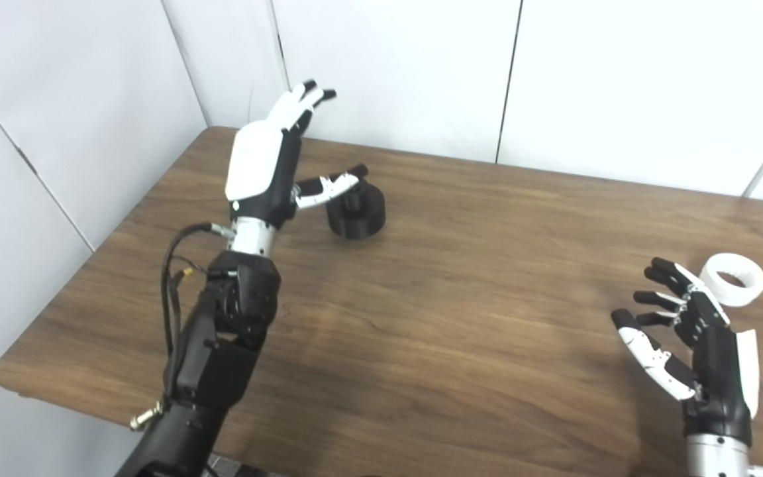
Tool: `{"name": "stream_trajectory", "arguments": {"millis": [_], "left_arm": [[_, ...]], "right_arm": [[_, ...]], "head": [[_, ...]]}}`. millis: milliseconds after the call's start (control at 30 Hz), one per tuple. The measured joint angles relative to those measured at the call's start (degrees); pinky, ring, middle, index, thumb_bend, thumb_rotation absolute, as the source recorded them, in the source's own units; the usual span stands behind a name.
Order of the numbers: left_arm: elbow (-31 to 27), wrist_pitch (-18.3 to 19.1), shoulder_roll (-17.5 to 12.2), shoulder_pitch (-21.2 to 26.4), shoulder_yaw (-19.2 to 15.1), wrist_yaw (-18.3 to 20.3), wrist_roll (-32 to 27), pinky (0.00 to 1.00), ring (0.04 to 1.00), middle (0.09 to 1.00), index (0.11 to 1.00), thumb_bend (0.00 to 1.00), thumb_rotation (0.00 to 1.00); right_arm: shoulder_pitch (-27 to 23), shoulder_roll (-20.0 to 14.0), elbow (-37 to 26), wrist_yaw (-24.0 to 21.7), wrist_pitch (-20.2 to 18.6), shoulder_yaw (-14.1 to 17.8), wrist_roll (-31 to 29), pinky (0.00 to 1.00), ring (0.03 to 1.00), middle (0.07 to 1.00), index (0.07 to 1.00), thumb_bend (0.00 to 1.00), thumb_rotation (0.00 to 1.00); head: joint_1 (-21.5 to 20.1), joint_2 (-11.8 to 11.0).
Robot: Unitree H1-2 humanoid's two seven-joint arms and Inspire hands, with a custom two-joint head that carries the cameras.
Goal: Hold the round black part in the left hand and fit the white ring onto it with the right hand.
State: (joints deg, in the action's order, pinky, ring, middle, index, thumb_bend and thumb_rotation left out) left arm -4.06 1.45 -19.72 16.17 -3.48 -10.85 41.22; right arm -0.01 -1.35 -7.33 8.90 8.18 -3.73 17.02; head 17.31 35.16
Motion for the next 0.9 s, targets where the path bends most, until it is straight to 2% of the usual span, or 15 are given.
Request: {"name": "stream_trajectory", "arguments": {"millis": [133, 200, 300, 367, 467, 700, 900], "left_arm": [[4.45, 0.91, -1.19, 1.66, 1.15, 0.76, 1.13, 0.81, 0.98, 1.0, 0.871, 0.78, 0.36], [6.79, 1.32, -1.98, 1.89, 1.82, 0.92, 1.61, 0.86, 0.989, 1.0, 0.878, 0.79, 0.37], [10.25, 2.41, -2.73, 3.18, 2.88, 1.4, 1.86, 0.89, 0.999, 1.0, 0.889, 0.83, 0.46], [12.21, 2.76, -3.85, 4.1, 3.95, 2.05, 2.14, 0.93, 1.0, 1.0, 0.893, 0.9, 0.56], [13.83, 3.59, -4.6, 5.48, 4.58, 3.1, 1.98, 0.96, 1.0, 1.0, 0.9, 0.98, 0.64], [15.87, 6.47, -5.72, 7.17, 7.63, 6.95, 1.94, 0.96, 1.0, 1.0, 0.888, 1.0, 0.66], [17.5, 8.58, -6.14, 7.58, 9.91, 7.72, 3.24, 0.95, 1.0, 1.0, 0.893, 1.0, 0.68]], "right_arm": [[-0.13, 0.04, 0.08, 0.04, 0.01, -0.01, 0.0, 0.53, 0.668, 0.781, 0.784, 0.62, 0.37], [-0.28, 0.1, 0.2, 0.05, 0.02, -0.01, -0.03, 0.53, 0.666, 0.781, 0.781, 0.62, 0.36], [-0.3, 0.1, 0.23, 0.04, 0.05, 0.0, -0.01, 0.52, 0.663, 0.781, 0.782, 0.61, 0.35], [-0.31, 0.1, 0.23, 0.05, 0.12, -0.01, -0.01, 0.52, 0.662, 0.782, 0.78, 0.61, 0.35], [-0.31, 0.1, 0.23, 0.06, 0.2, -0.01, 0.0, 0.52, 0.663, 0.783, 0.779, 0.61, 0.34], [-0.36, 0.13, 0.25, 0.14, 0.24, 0.0, 0.07, 0.51, 0.659, 0.773, 0.771, 0.61, 0.33], [-0.36, 0.19, 0.24, 0.28, 0.23, 0.05, 0.08, 0.51, 0.661, 0.777, 0.774, 0.59, 0.33]], "head": [[-0.18, 0.0], [-0.35, -0.09], [-0.35, -0.09], [-0.35, -0.09], [-0.44, 0.0], [-0.7, 0.17], [-0.79, 0.35]]}}
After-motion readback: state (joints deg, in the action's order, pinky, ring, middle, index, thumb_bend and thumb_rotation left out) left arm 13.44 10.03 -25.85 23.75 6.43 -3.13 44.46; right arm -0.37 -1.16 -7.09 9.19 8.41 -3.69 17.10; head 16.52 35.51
